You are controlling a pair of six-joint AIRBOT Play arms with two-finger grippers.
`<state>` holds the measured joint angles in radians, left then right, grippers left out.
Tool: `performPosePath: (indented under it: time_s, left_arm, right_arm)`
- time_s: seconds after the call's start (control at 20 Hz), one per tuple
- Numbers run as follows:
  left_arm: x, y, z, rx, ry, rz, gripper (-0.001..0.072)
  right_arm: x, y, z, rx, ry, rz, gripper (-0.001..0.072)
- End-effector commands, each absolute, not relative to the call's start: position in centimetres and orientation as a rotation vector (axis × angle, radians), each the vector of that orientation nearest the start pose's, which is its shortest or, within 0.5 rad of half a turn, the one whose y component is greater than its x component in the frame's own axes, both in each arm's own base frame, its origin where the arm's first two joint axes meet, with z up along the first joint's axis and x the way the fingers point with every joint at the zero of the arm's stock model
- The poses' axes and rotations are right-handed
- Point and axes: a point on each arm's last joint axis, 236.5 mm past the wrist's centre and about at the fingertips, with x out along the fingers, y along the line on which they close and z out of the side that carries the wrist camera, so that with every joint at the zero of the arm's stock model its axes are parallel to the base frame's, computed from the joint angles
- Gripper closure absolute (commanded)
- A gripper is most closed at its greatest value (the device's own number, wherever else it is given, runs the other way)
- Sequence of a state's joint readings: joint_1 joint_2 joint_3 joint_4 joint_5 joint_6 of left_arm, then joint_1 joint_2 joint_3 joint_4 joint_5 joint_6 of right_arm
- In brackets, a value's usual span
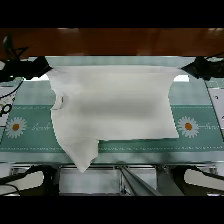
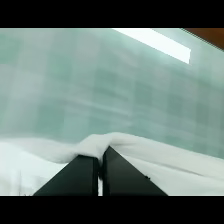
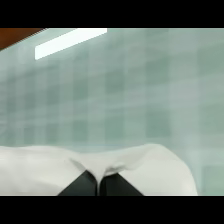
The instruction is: Fold the shirts.
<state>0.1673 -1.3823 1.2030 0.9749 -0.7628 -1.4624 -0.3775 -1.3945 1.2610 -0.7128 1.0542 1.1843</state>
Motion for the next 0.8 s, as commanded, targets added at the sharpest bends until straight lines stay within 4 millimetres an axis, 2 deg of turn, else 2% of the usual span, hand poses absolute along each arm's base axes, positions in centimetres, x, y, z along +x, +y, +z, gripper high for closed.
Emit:
performPosePath:
  time_s: [0.0,0.1,0.3,0.45,0.6,0.75]
  left_arm:
    - [53.5,-1.1,-1.3,-0.681,0.91,-0.055,0.0688]
    - [53.8,-2.1,-2.7,-0.718,0.966,-0.082,0.0688]
    - [52.9,-3.2,-2.4,-0.689,1.013,-0.145,0.0688]
    - [50.6,-4.8,-1.6,-0.667,1.091,-0.224,0.0688]
    - [48.0,-5.6,-0.3,-0.635,1.158,-0.305,0.0688]
    - [44.4,-6.3,-1.1,-0.613,1.251,-0.354,0.0688]
  right_arm:
    - [50.9,-2.6,1.5,0.785,0.93,0.246,0.0693]
    - [51.4,-2.7,-0.2,0.816,0.968,0.243,0.0693]
    - [50.8,-2.4,-1.1,0.811,1.008,0.256,0.0693]
    - [49.3,-1.2,-1.2,0.805,1.071,0.313,0.0693]
    - [46.6,0.1,-1.7,0.784,1.183,0.382,0.0693]
    - [43.8,0.1,-2.9,0.736,1.309,0.392,0.0693]
